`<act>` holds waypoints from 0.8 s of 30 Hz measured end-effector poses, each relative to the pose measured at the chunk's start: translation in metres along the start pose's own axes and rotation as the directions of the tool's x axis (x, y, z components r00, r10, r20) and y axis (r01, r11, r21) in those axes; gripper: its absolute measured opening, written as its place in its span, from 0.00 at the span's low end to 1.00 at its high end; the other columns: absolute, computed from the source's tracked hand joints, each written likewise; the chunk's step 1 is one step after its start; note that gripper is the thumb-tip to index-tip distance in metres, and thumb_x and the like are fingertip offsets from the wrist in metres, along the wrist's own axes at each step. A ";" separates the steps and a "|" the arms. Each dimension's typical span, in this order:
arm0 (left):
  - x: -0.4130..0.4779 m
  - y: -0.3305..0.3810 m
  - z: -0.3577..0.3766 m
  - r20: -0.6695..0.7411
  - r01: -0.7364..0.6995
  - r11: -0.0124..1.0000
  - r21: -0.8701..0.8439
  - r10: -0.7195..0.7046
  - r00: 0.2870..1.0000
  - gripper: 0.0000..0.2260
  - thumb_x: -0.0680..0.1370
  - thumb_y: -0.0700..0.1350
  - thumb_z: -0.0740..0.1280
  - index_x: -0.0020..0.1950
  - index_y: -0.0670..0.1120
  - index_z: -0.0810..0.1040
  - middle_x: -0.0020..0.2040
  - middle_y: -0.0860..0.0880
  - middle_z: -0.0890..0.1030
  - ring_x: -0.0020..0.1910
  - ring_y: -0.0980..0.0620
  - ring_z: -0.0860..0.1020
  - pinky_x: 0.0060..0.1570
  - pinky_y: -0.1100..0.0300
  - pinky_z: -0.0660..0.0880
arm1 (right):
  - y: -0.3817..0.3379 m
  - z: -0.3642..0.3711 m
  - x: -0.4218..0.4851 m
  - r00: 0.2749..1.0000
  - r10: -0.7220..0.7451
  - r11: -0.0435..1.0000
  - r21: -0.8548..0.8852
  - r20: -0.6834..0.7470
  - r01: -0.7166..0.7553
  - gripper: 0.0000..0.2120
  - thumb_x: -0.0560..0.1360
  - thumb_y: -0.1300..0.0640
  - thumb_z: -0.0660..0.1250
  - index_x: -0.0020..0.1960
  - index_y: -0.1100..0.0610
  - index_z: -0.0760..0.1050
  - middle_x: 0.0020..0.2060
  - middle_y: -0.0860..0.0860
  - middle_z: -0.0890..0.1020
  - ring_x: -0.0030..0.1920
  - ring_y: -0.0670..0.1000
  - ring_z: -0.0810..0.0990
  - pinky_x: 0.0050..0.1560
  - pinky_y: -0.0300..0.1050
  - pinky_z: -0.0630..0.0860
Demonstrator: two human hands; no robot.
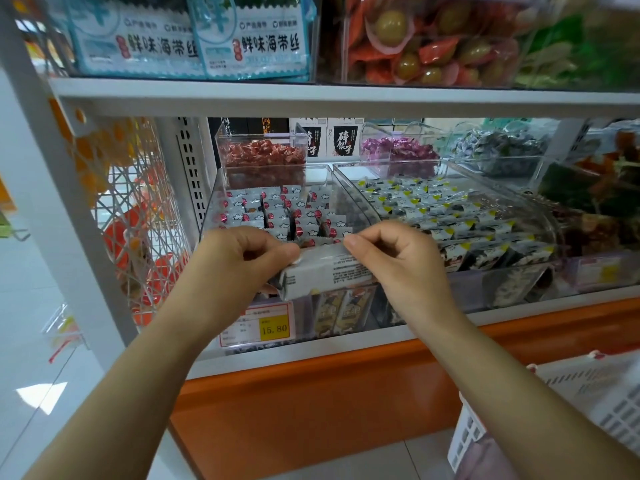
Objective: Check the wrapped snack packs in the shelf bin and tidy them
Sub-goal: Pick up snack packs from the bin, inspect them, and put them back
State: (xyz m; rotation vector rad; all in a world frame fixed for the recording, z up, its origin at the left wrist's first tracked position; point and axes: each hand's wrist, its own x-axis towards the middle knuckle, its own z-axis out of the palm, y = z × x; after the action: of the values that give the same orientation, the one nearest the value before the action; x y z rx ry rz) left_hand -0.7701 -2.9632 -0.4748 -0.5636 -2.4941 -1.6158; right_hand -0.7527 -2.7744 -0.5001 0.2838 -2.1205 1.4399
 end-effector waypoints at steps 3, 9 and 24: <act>-0.002 0.000 0.001 0.095 0.018 0.999 0.029 -0.020 0.995 0.10 0.65 0.59 0.67 0.43 0.58 0.78 0.40 0.54 0.81 0.39 0.59 0.79 0.37 0.68 0.75 | 0.001 0.000 0.001 0.999 0.013 0.999 -0.031 -0.045 -0.014 0.07 0.75 0.56 0.67 0.38 0.54 0.79 0.32 0.50 0.80 0.36 0.48 0.79 0.36 0.44 0.76; 0.002 -0.005 0.001 0.035 0.004 1.000 0.018 -0.004 0.999 0.09 0.75 0.45 0.68 0.53 0.56 0.78 0.43 0.52 0.82 0.39 0.59 0.80 0.30 0.73 0.71 | -0.001 -0.016 0.010 0.932 0.285 0.887 0.308 0.224 -0.345 0.08 0.74 0.60 0.66 0.39 0.62 0.80 0.34 0.54 0.84 0.35 0.53 0.84 0.29 0.44 0.81; 0.009 -0.006 0.008 -0.233 0.003 0.994 0.106 0.022 0.972 0.06 0.79 0.48 0.61 0.46 0.53 0.77 0.39 0.55 0.80 0.40 0.54 0.79 0.40 0.57 0.78 | -0.002 0.014 0.005 0.979 0.148 0.947 0.265 0.138 -0.180 0.18 0.73 0.60 0.70 0.60 0.47 0.75 0.47 0.50 0.82 0.39 0.45 0.83 0.43 0.39 0.80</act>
State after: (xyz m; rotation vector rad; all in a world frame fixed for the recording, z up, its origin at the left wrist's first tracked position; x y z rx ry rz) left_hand -0.7798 -2.9561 -0.4811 -0.3488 -2.3811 -1.4430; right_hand -0.7605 -2.7876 -0.4991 0.3084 -2.0720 1.8642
